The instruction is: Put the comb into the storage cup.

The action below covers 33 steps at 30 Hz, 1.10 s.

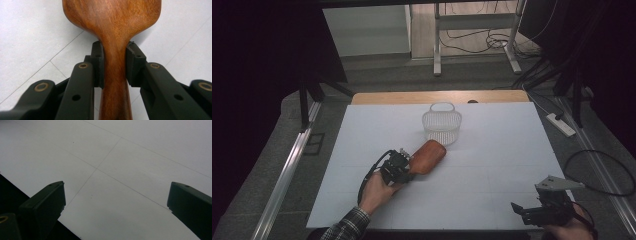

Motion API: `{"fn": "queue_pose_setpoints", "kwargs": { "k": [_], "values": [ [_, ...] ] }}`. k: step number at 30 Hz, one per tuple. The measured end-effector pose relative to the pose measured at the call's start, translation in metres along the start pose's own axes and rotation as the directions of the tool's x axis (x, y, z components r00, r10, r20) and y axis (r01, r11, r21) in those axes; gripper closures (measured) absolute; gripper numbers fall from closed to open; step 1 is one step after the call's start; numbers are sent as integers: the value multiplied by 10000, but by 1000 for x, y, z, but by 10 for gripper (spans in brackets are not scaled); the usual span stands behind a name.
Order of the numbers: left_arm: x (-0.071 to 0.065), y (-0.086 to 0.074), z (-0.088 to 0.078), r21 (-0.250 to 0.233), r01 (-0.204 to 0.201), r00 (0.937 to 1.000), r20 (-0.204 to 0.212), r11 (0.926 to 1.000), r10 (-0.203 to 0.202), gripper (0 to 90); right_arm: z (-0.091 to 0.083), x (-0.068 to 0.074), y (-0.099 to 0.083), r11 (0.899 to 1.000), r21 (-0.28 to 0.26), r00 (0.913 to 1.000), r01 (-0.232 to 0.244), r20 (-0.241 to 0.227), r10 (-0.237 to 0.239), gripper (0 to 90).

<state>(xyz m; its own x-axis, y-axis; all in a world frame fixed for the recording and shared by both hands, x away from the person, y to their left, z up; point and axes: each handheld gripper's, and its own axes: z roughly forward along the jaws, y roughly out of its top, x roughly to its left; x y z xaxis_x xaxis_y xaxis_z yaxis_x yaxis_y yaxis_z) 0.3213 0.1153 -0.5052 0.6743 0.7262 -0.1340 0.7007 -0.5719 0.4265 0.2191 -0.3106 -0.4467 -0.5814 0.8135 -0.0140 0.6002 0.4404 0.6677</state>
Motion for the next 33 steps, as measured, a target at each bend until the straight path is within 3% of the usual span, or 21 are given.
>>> {"fn": "queue_pose_setpoints", "kwargs": {
  "k": [5, 16, 20, 33],
  "values": [
    [-3, -1, -2, -73, -103, 9998, 161, 9999, 104, 715, 0, 0, 0, 10000, -3, 10000, 10, -8, -10, 17],
    [-8, -4, -14, -826, -293, 9969, 702, 9961, 352, 714, 0, 0, 0, 10000, -12, 10000, 22, 2, -22, 17],
    [-9, -4, -19, -1176, -334, 9952, 874, 9925, 438, 714, 0, 1, 0, 10000, -15, 10000, 38, 3, -38, 17],
    [-19, -4, -33, -2133, -653, 9935, 775, 9748, 835, 714, -2, 1, 0, 9998, -161, 9999, 145, -40, -146, 10]
  ]
}}
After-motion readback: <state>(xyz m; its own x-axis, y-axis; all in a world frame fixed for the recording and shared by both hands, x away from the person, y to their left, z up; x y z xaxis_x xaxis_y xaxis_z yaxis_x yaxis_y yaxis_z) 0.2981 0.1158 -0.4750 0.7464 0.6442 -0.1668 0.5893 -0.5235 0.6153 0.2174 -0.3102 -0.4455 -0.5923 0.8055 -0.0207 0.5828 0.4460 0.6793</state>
